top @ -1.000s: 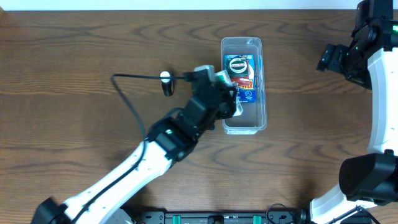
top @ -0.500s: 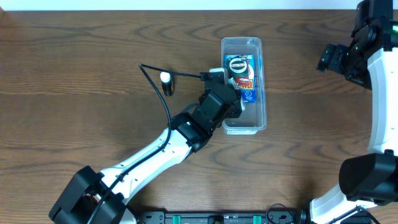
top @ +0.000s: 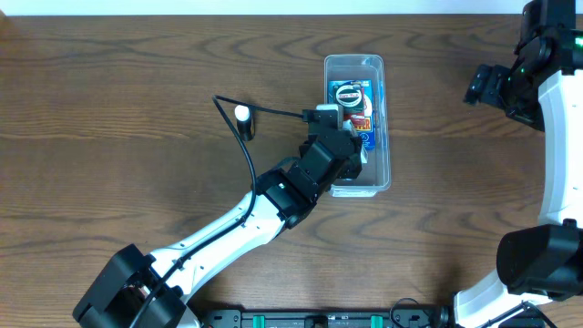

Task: Pack container
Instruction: 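Carry the Panadol box over the container and lower it in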

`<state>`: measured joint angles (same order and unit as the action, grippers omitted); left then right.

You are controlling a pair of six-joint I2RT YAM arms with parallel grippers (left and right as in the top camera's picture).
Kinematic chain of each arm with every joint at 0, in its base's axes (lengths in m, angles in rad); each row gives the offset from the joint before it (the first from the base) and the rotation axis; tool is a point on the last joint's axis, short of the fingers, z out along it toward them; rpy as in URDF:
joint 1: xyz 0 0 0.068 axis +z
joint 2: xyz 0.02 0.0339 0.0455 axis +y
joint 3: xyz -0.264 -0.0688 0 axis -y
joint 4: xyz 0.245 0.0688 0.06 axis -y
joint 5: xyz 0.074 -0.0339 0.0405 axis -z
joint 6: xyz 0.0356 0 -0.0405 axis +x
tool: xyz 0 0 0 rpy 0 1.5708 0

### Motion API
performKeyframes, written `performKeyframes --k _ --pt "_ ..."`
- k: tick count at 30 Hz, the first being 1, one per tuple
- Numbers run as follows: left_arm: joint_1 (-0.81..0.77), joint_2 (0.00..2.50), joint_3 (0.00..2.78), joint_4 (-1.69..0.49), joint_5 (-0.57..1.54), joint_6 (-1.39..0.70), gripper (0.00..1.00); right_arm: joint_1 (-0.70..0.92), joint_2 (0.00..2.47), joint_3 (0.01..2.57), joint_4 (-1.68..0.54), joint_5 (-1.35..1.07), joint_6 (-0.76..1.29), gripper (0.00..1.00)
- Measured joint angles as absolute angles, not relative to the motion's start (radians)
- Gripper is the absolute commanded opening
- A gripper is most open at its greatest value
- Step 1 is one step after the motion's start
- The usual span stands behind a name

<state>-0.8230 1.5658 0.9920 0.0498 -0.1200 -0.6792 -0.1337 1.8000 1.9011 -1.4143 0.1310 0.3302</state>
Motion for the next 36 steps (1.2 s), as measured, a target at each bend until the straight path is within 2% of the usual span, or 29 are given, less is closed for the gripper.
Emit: performKeyframes --k 16,23,33,36 --pt "-0.848 1.566 0.992 -0.028 -0.120 -0.679 0.54 -0.134 1.800 1.901 -1.414 0.131 0.330 0.99" --pt "-0.881 1.566 0.992 -0.041 -0.120 -0.674 0.68 -0.134 1.800 1.901 -1.414 0.131 0.330 0.99" --pt "-0.883 1.566 0.992 -0.042 -0.120 -0.675 0.71 -0.134 1.800 1.901 -1.414 0.131 0.330 0.99" --pt "-0.883 1.566 0.992 -0.042 -0.122 -0.673 0.76 -0.134 1.800 1.901 -1.414 0.131 0.330 0.99"
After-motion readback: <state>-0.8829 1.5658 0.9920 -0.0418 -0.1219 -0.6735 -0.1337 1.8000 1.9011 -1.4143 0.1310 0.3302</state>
